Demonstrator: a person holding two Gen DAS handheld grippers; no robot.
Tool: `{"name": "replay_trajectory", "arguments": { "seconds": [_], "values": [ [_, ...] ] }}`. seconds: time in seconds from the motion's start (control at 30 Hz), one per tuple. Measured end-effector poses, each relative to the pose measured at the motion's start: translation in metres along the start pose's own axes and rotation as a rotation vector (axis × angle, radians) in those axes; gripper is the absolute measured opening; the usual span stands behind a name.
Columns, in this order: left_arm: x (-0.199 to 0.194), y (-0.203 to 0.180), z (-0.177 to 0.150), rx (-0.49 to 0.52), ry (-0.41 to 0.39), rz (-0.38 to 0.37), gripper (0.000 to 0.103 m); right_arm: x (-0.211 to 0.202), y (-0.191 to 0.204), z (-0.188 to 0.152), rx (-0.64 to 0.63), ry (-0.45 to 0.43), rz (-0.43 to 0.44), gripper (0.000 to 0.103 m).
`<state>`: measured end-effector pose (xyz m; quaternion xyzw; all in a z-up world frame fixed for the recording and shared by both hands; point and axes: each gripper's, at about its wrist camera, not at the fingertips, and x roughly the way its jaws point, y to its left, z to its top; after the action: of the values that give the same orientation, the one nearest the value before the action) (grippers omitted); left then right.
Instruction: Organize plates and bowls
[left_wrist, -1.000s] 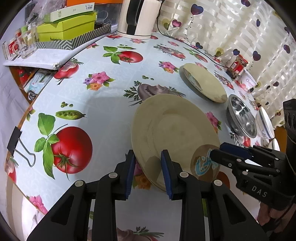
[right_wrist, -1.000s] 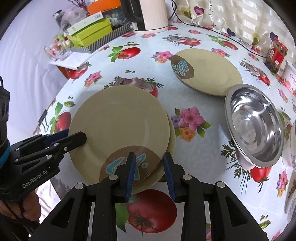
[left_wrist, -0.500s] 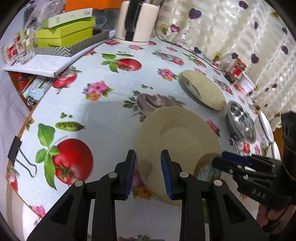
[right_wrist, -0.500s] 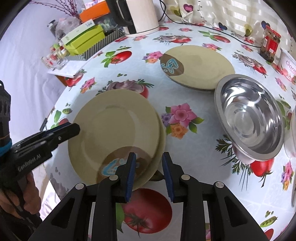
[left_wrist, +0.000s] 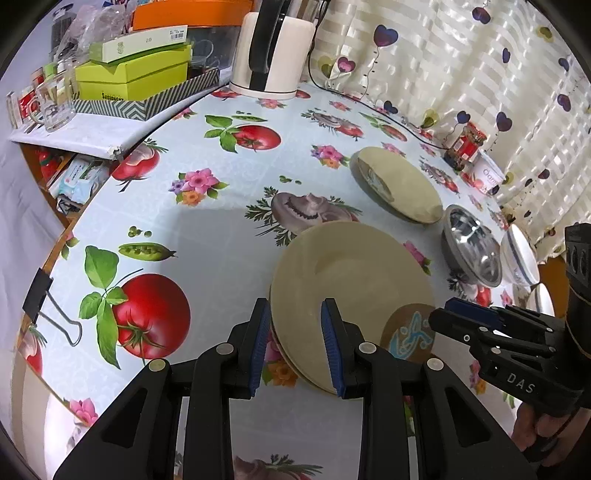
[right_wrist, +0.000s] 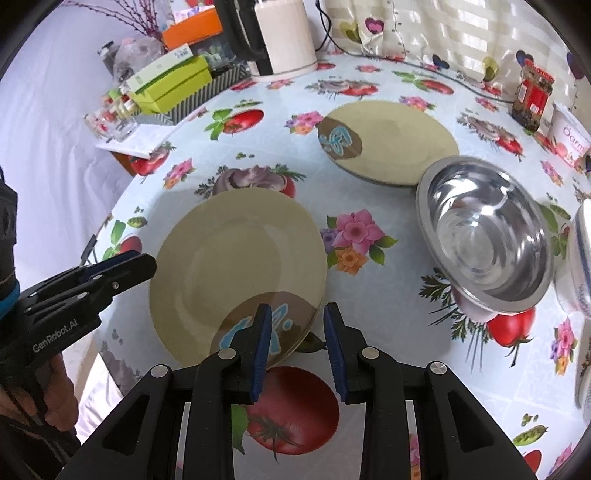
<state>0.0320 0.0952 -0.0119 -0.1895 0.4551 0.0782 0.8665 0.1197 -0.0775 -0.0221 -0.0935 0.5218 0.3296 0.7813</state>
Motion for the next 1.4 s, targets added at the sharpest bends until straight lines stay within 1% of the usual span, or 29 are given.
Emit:
{"name": "replay_trajectory", "arguments": {
  "seconds": [0.17, 0.23, 0.3, 0.37, 0.47, 0.57, 0.8, 1.0, 1.23, 1.4],
  "values": [
    [-0.003, -0.010, 0.007, 0.012, 0.002, -0.028, 0.029, -0.018, 0.002, 0.004, -0.017, -0.033, -0.005, 0.030],
    [-0.003, -0.016, 0.012, 0.020, 0.002, -0.038, 0.029, -0.024, 0.000, 0.009, -0.009, -0.041, -0.011, 0.035],
    [-0.003, -0.023, 0.020, 0.025, 0.000, -0.048, 0.029, -0.030, -0.005, 0.015, 0.011, -0.045, -0.032, 0.048],
    [-0.004, -0.030, 0.028, 0.037, -0.008, -0.047, 0.029, -0.036, -0.013, 0.023, 0.032, -0.055, -0.050, 0.051],
    [-0.004, -0.039, 0.040, 0.049, -0.019, -0.054, 0.029, -0.043, -0.028, 0.035, 0.065, -0.064, -0.079, 0.051],
    [-0.001, -0.049, 0.053, 0.066, -0.029, -0.055, 0.029, -0.050, -0.039, 0.046, 0.072, -0.084, -0.100, 0.051],
    [0.018, -0.070, 0.078, 0.099, -0.010, -0.067, 0.029, -0.058, -0.055, 0.073, 0.062, -0.114, -0.132, 0.052],
    [0.037, -0.080, 0.093, 0.108, 0.012, -0.075, 0.029, -0.049, -0.067, 0.090, 0.047, -0.110, -0.142, 0.052],
    [0.056, -0.086, 0.115, 0.122, 0.007, -0.059, 0.029, -0.035, -0.087, 0.111, 0.052, -0.095, -0.145, 0.052],
    [0.070, -0.088, 0.129, 0.121, 0.009, -0.060, 0.029, -0.024, -0.099, 0.126, 0.047, -0.085, -0.140, 0.052]
  ]
}}
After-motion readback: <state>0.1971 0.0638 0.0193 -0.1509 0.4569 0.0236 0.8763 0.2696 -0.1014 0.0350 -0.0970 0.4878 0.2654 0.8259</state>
